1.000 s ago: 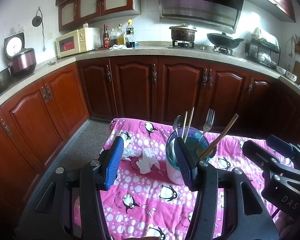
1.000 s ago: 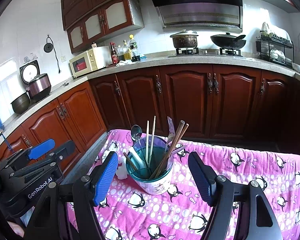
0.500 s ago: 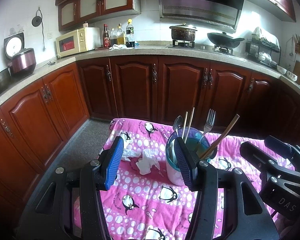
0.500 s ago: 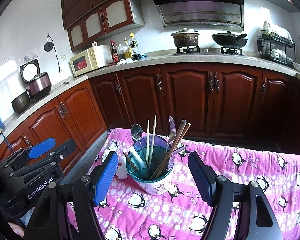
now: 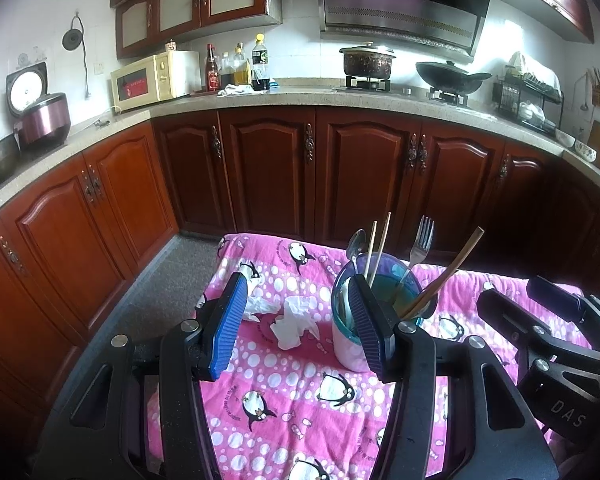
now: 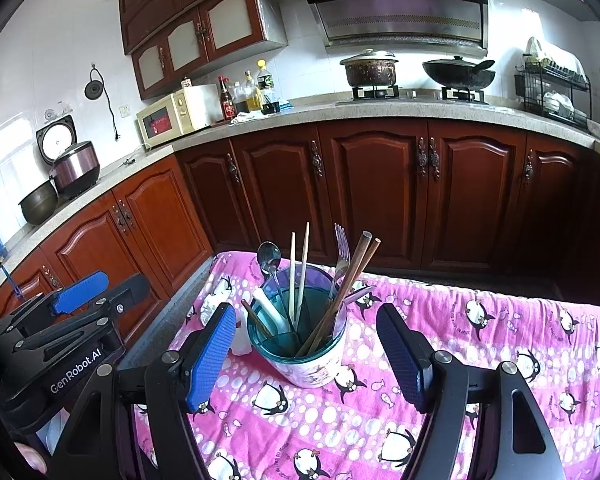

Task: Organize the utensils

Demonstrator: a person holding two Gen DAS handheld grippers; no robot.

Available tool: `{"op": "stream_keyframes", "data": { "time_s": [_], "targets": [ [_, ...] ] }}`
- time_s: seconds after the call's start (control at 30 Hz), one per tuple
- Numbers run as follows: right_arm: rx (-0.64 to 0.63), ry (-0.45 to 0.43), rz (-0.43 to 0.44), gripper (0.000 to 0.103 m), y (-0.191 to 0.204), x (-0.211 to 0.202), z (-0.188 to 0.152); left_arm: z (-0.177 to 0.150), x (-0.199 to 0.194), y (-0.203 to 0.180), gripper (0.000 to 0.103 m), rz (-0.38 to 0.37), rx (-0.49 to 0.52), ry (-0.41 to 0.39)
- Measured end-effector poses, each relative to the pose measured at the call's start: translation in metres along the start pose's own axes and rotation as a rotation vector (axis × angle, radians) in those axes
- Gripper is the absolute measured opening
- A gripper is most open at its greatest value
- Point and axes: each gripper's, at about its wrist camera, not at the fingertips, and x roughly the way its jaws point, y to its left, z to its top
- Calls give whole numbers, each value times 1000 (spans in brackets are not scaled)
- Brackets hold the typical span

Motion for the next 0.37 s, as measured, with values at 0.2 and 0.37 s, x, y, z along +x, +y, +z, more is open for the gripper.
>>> {"op": "stream_keyframes", "data": {
  "time_s": [0.2, 0.37],
  "targets": [
    [10, 15, -4, 70, -5, 8, -1, -1, 8, 0, 52, -2, -1, 10],
    [24, 28, -22, 71, -21, 16, -6, -2, 21, -4, 55, -4, -2, 26]
  ]
}}
